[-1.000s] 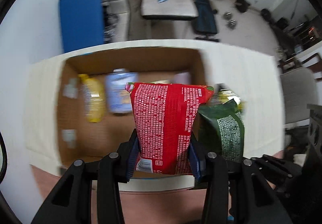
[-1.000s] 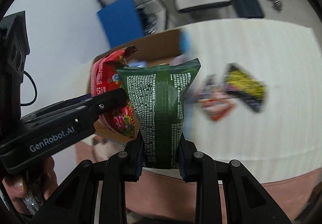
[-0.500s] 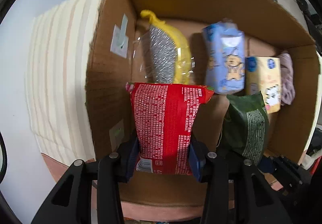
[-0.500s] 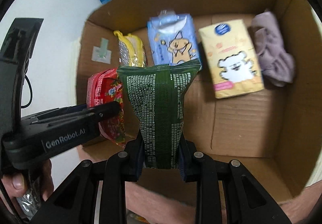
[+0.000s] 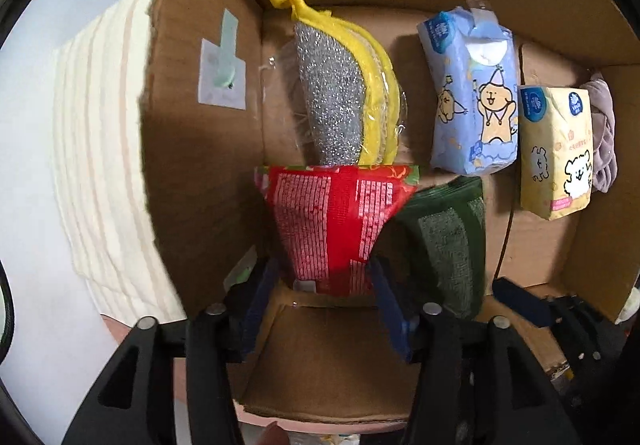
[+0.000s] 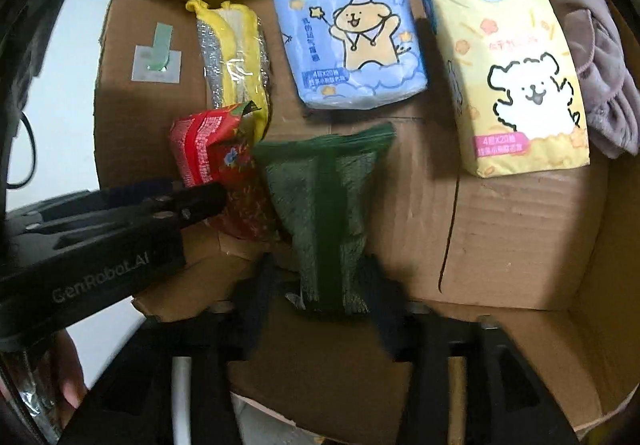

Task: Organize soft objects
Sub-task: 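Carry both snack bags into the box and open both grippers, then withdraw both tools from the box and move toward the black wipes pack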

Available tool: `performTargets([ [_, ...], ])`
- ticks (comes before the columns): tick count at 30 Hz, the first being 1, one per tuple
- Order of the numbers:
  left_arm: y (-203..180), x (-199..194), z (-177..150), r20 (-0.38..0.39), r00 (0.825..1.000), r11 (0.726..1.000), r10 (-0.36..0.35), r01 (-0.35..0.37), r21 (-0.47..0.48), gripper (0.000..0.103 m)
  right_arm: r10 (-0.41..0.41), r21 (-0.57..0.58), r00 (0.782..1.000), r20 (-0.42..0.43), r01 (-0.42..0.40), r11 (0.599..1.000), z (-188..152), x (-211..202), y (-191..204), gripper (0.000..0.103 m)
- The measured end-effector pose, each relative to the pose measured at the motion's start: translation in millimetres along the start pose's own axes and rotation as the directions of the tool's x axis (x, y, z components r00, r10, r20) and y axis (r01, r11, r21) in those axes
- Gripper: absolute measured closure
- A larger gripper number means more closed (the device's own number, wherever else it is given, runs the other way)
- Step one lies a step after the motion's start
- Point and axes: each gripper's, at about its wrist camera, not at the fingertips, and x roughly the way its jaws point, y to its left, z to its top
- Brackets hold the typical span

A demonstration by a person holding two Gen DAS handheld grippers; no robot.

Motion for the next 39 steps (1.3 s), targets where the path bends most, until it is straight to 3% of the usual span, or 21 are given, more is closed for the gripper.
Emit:
performTargets([
  [1, -1, -2, -2, 0.005, 1.0, 1.0, -0.007, 0.007, -0.003, 0.049, 0.002, -0.004, 1.0, 0.007, -0.002, 1.0, -2, -2, 1, 0.028],
  [6, 3, -15, -16, 0.043, 0.998, 0.998, -0.044, 0.046, -0.038, 0.046, -0.027, -0.002, 0.999, 0.029, 0.028, 1.0, -4, -18, 5, 0.027],
  [7, 3, -19, -22, 0.056, 0.997, 0.998, -0.048, 0.05, -0.045, 0.041, -0.062, -0.017, 0.997, 0.051, 0.063, 0.998, -8, -28, 6, 0.025],
  [9, 7, -23, -34, 0.081, 0.995, 0.996, -0.066, 0.071, -0.056, 0.018, -0.077, -0.025, 0.995, 0.063, 0.079, 0.997, -9, -36, 5, 0.018],
  [13, 13, -25, -60, 0.112, 0.988, 0.988, -0.11, 0.121, -0.096, 0.011, -0.173, -0.057, 0.976, 0.133, 0.181, 0.982, -27, -74, 4, 0.001],
  [15, 17, -29, -73, 0.145, 0.983, 0.985, -0.112, 0.129, -0.116, 0.007, -0.191, -0.059, 0.97, 0.15, 0.201, 0.978, -31, -80, 5, 0.0],
  [19, 14, -47, -98, 0.231, 0.965, 0.977, -0.121, 0.157, -0.146, 0.007, -0.247, -0.062, 0.945, 0.216, 0.266, 0.962, -49, -111, 0, 0.0],
  [21, 2, -66, -93, 0.266, 0.957, 0.977, -0.115, 0.158, -0.146, 0.007, -0.259, -0.068, 0.935, 0.244, 0.283, 0.957, -56, -126, -5, 0.0],
  [27, -8, -115, -127, 0.396, 0.915, 0.981, -0.079, 0.142, -0.13, 0.007, -0.272, -0.086, 0.909, 0.317, 0.313, 0.946, -86, -145, -12, 0.0],
  [39, -34, -171, -198, 0.531, 0.847, 0.993, -0.035, 0.091, -0.08, 0.007, -0.25, -0.068, 0.856, 0.453, 0.313, 0.947, -171, -217, -18, 0.0],
])
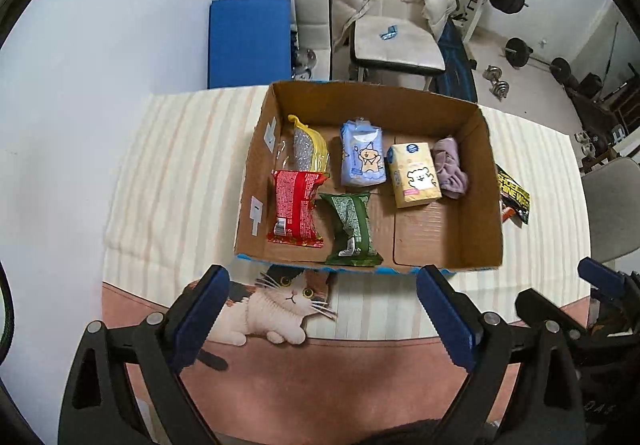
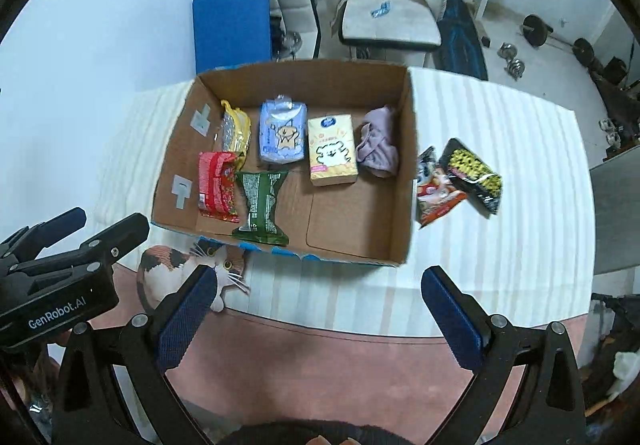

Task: Organize soft objects
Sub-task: 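Withdraw both tools from the box and move toward the black wipes pack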

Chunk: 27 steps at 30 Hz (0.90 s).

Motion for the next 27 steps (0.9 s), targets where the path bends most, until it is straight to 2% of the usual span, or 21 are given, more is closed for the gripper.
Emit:
performTargets([
  [6, -8, -23, -6, 0.031, 0.999, 1.0, -0.014, 0.014, -0.003, 0.007, 0.032, 0.008, 0.999, 0.04, -0.032, 0.999, -16, -30, -4, 0.0],
  [8, -10, -28, -6, 0.044, 0.999, 1.0, 0.004, -0.004, -0.01, 0.007, 0.039, -0.001, 0.998, 0.049, -0.039, 0.999, -19, -35, -2, 0.0],
  [11, -14, -34, -6, 0.053, 0.998, 0.999, -0.015, 0.016, -0.03, 0.007, 0.059, 0.002, 0.997, 0.05, -0.059, 0.998, -21, -38, -4, 0.0],
  [14, -35, -37, 1, 0.067, 0.998, 1.0, -0.02, 0.02, 0.008, 0.007, 0.071, 0.005, 0.996, 0.061, -0.071, 0.997, -20, -43, -15, 0.0],
  [17, -71, -34, 13, 0.089, 0.996, 0.996, -0.006, -0.002, 0.09, 0.007, 0.078, 0.03, 0.995, 0.068, -0.08, 0.996, -14, -46, -43, 0.0],
  [18, -85, -30, 18, 0.089, 0.996, 0.993, -0.001, -0.01, 0.121, 0.007, 0.051, 0.05, 0.996, 0.074, -0.055, 0.997, -7, -46, -71, 0.0],
  [19, -100, -24, 25, 0.085, 0.996, 0.987, 0.005, -0.019, 0.158, 0.007, 0.051, 0.05, 0.996, 0.074, -0.055, 0.997, -7, -46, -71, 0.0],
  [21, -129, -7, 37, 0.081, 0.996, 0.973, 0.032, -0.05, 0.227, 0.007, 0.014, 0.065, 0.998, 0.067, -0.018, 0.998, 4, -39, -105, 0.0],
  [22, -146, 7, 44, 0.06, 0.997, 0.962, 0.051, -0.065, 0.266, 0.007, 0.002, 0.064, 0.998, 0.065, -0.006, 0.998, 9, -36, -119, 0.0],
  [23, -158, 19, 49, 0.044, 0.997, 0.954, 0.063, -0.074, 0.291, 0.007, -0.031, 0.054, 0.998, 0.049, 0.028, 0.998, 24, -19, -153, 0.0],
  [25, -185, 48, 60, 0.008, 0.996, 0.938, 0.089, -0.087, 0.336, 0.007, -0.038, 0.05, 0.999, 0.028, 0.036, 0.998, 31, -9, -164, 0.0],
  [27, -207, 76, 68, -0.031, 0.992, 0.93, 0.124, -0.105, 0.353, 0.007, -0.017, 0.041, 0.999, -0.031, 0.018, 0.999, 48, 23, -193, 0.0],
])
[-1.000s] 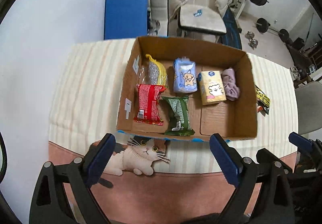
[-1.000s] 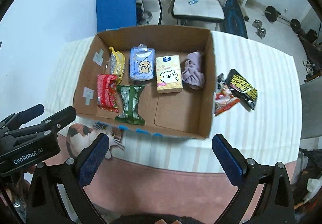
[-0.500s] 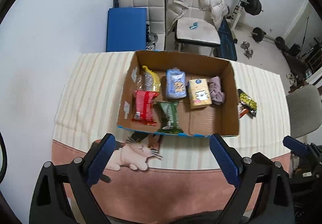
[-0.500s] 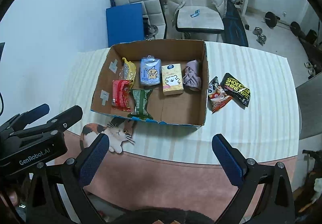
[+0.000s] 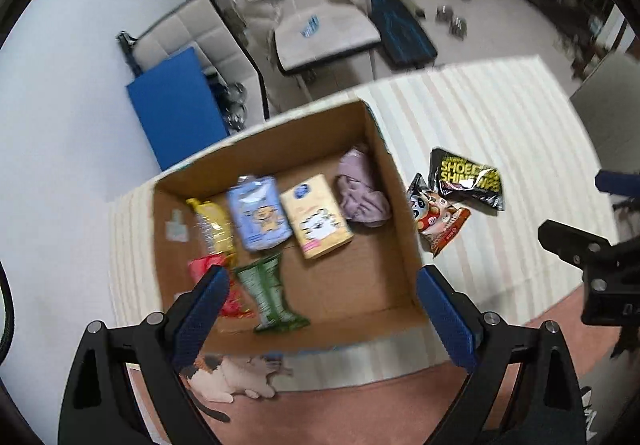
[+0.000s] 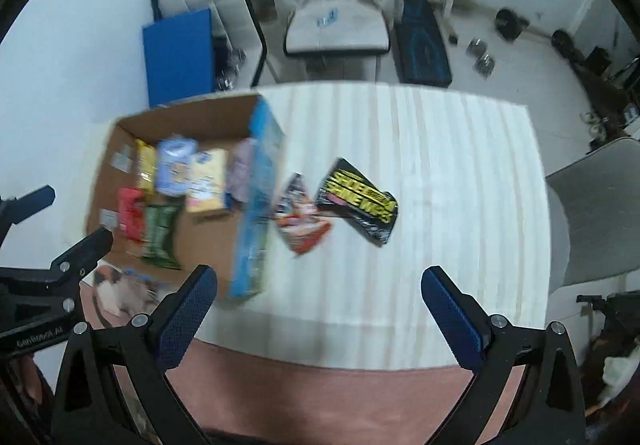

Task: Organize soft objects
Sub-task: 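Withdraw both tools from the box and move toward the black wipes pack, then grasp the black Shoe Shine Wipes pack with the right gripper while the left grasps the orange panda snack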

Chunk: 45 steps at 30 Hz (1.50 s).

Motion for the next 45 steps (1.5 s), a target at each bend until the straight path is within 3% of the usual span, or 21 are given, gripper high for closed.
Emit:
performTargets([
  [1, -10, 15, 8, -0.032, 0.999, 1.0, -0.007, 0.007, -0.005, 0.007, 0.005, -0.016, 0.998, -0.057, -0.005, 1.0, 15, 31, -17, 0.0],
  [2, -17, 25, 13, -0.058, 0.998, 1.0, -0.018, 0.017, -0.017, 0.007, 0.005, -0.016, 0.998, -0.057, -0.005, 1.0, 15, 31, -17, 0.0],
  [4, -32, 44, 21, -0.105, 0.992, 0.996, -0.068, 0.062, -0.06, 0.007, -0.013, -0.053, 0.993, -0.115, 0.007, 0.999, 30, 72, -31, 0.0],
  [5, -36, 53, 24, -0.126, 0.988, 0.993, -0.086, 0.075, -0.086, 0.007, -0.028, -0.087, 0.987, -0.157, 0.014, 0.996, 38, 107, -40, 0.0],
  [6, -41, 59, 27, -0.142, 0.985, 0.99, -0.1, 0.084, -0.114, 0.007, -0.028, -0.087, 0.987, -0.157, 0.014, 0.996, 38, 107, -40, 0.0],
  [13, -61, 96, 33, -0.205, 0.955, 0.934, -0.216, 0.141, -0.329, 0.007, 0.011, -0.18, 0.962, -0.271, -0.062, 0.982, 54, 200, -54, 0.005],
  [15, -70, 102, 35, -0.214, 0.953, 0.931, -0.214, 0.133, -0.339, 0.007, 0.021, -0.186, 0.957, -0.29, -0.078, 0.979, 57, 217, -58, 0.009],
  [17, -77, 105, 38, -0.222, 0.953, 0.933, -0.206, 0.123, -0.339, 0.007, 0.005, -0.197, 0.953, -0.304, -0.068, 0.978, 59, 231, -62, 0.025],
  [19, -86, 109, 40, -0.223, 0.952, 0.928, -0.211, 0.124, -0.35, 0.007, 0.002, -0.213, 0.958, -0.287, -0.065, 0.975, 58, 233, -65, 0.033],
  [21, -93, 112, 41, -0.224, 0.952, 0.92, -0.207, 0.111, -0.375, 0.007, -0.037, -0.227, 0.96, -0.278, -0.029, 0.973, 55, 230, -70, 0.035],
  [23, -99, 114, 40, -0.218, 0.964, 0.917, -0.151, 0.055, -0.394, 0.007, -0.062, -0.185, 0.956, -0.285, 0.009, 0.983, 49, 226, -88, 0.037],
  [26, -100, 114, 37, -0.191, 0.976, 0.887, -0.107, 0.007, -0.463, 0.007, -0.097, -0.094, 0.951, -0.295, 0.072, 0.993, 36, 217, -126, 0.037],
  [31, -98, 98, 33, -0.135, 0.983, 0.845, -0.121, 0.031, -0.534, 0.007, -0.085, 0.031, 0.947, -0.31, 0.1, 0.995, 16, 203, -176, 0.038],
  [35, -103, 76, 30, -0.073, 0.99, 0.838, -0.118, 0.06, -0.542, 0.007, -0.096, 0.05, 0.947, -0.307, 0.117, 0.992, 9, 198, -191, 0.038],
  [37, -115, 75, 33, -0.059, 0.983, 0.844, -0.171, 0.116, -0.524, 0.007, -0.111, 0.037, 0.946, -0.304, 0.128, 0.991, 7, 196, -187, 0.038],
  [39, -124, 89, 36, -0.107, 0.973, 0.852, -0.203, 0.121, -0.51, 0.007, -0.12, 0.029, 0.946, -0.301, 0.135, 0.99, 6, 194, -183, 0.038],
  [41, -123, 115, 35, -0.168, 0.957, 0.831, -0.237, 0.11, -0.546, 0.007, -0.141, 0.015, 0.945, -0.297, 0.152, 0.988, 4, 194, -169, 0.038],
  [43, -115, 141, 32, -0.225, 0.936, 0.787, -0.272, 0.082, -0.611, 0.007, -0.144, 0.014, 0.945, -0.294, 0.155, 0.988, 4, 193, -167, 0.038],
  [45, -110, 147, 35, -0.245, 0.94, 0.774, -0.237, 0.031, -0.633, 0.009, -0.154, 0.01, 0.944, -0.293, 0.164, 0.986, -11, 192, -162, 0.038],
])
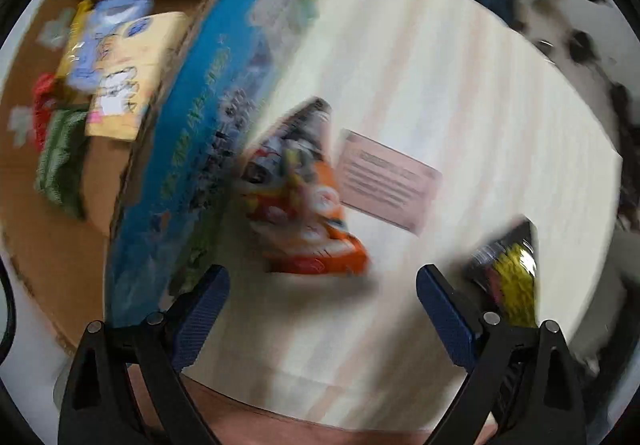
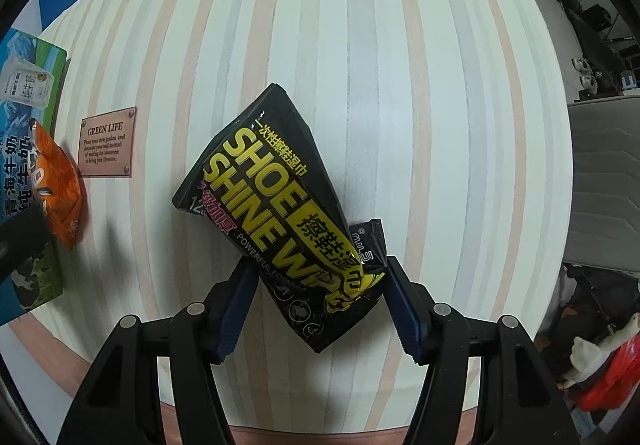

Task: Organize soft objects
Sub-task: 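Grasp the black Shoe Shine Wipes pack with the right gripper while the left grasps the orange panda snack, then carry both packs over the box and lower them inside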

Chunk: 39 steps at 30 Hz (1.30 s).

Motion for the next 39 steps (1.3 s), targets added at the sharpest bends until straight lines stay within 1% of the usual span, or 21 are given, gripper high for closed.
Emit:
performTargets([
  [2, -7, 1, 9, 0.0, 1.0, 1.0, -0.022, 0.022, 0.013, 0.009, 0.0, 0.0, 1.0, 0.0, 0.0, 1.0, -2, -2, -3, 0.038],
  [4, -13, 10, 19, -0.041, 0.999, 1.0, -0.002, 0.002, 0.018, 0.009, -0.006, -0.001, 1.0, -0.002, 0.006, 1.0, -5, -2, -2, 0.038],
  [6, -11, 19, 28, -0.083, 0.997, 1.0, -0.007, 0.006, -0.009, 0.009, -0.008, 0.002, 1.0, 0.0, 0.008, 1.0, -4, -3, 3, 0.038],
  [8, -7, 25, 37, -0.097, 0.995, 0.999, -0.003, -0.001, -0.041, 0.009, -0.005, 0.006, 1.0, 0.0, 0.005, 1.0, -2, -4, 8, 0.038],
  [9, -5, 29, 41, -0.109, 0.994, 0.999, 0.009, -0.015, -0.05, 0.009, -0.002, 0.004, 1.0, 0.0, 0.002, 1.0, 16, 1, 9, 0.038],
  [11, -4, 35, 46, -0.124, 0.992, 0.997, 0.024, -0.032, -0.064, 0.009, -0.002, 0.004, 1.0, 0.002, 0.002, 1.0, 17, 0, 10, 0.038],
  [12, -3, 38, 48, -0.127, 0.992, 0.997, 0.025, -0.034, -0.073, 0.011, -0.004, 0.003, 1.0, 0.004, 0.004, 1.0, 17, 1, 11, 0.038],
  [13, -3, 39, 50, -0.117, 0.993, 0.997, 0.016, -0.024, -0.072, 0.017, -0.004, 0.004, 1.0, 0.001, 0.004, 1.0, 17, 1, 11, 0.039],
  [14, -4, 39, 51, -0.107, 0.994, 0.998, 0.019, -0.026, -0.064, 0.036, -0.003, 0.006, 1.0, -0.001, 0.003, 1.0, 17, 0, 11, 0.039],
  [15, -4, 39, 52, -0.097, 0.995, 0.998, 0.01, -0.016, -0.056, 0.047, 0.0, 0.009, 1.0, -0.002, 0.0, 1.0, 17, 0, 10, 0.039],
  [16, -3, 37, 51, -0.088, 0.996, 0.998, -0.014, 0.009, -0.061, 0.054, 0.0, 0.011, 1.0, -0.002, 0.0, 1.0, 17, -1, 9, 0.04],
  [19, -6, 34, 49, -0.072, 0.997, 0.999, -0.038, 0.035, -0.039, 0.058, 0.006, 0.025, 1.0, 0.001, -0.006, 1.0, 16, -4, 7, 0.042],
  [20, -11, 34, 47, -0.064, 0.997, 0.999, -0.038, 0.037, -0.021, 0.061, 0.009, 0.028, 1.0, 0.0, -0.009, 1.0, 16, -3, 5, 0.043],
  [24, -25, 26, 40, -0.042, 0.998, 0.997, -0.04, 0.042, 0.061, 0.065, 0.021, 0.044, 1.0, -0.002, -0.021, 0.999, 15, -3, 0, 0.046],
  [27, -29, 12, 32, 0.002, 0.999, 0.99, -0.044, 0.043, 0.135, 0.065, 0.038, 0.065, 0.999, 0.008, -0.038, 0.997, 14, -5, -4, 0.049],
  [30, -25, -13, 26, 0.044, 0.996, 0.976, -0.08, 0.07, 0.205, 0.065, 0.076, 0.1, 0.997, 0.028, -0.078, 0.992, 9, -17, -9, 0.053],
  [34, 3, -61, 24, 0.081, 0.982, 0.954, -0.172, 0.145, 0.263, 0.065, 0.161, 0.147, 0.985, 0.067, -0.17, 0.975, 0, -42, -10, 0.056],
  [36, 22, -84, 26, 0.11, 0.975, 0.944, -0.192, 0.153, 0.292, 0.065, 0.204, 0.148, 0.975, 0.088, -0.216, 0.965, -6, -58, -3, 0.057],
  [37, 34, -97, 24, 0.128, 0.97, 0.938, -0.209, 0.161, 0.306, 0.065, 0.244, 0.137, 0.963, 0.119, -0.259, 0.956, -14, -80, 11, 0.058],
  [38, 45, -106, 26, 0.143, 0.967, 0.936, -0.213, 0.159, 0.315, 0.065, 0.244, 0.137, 0.963, 0.119, -0.259, 0.956, -14, -80, 11, 0.06],
  [39, 60, -118, 27, 0.158, 0.964, 0.934, -0.213, 0.154, 0.322, 0.065, 0.259, 0.129, 0.957, 0.132, -0.276, 0.952, -18, -88, 20, 0.063],
])
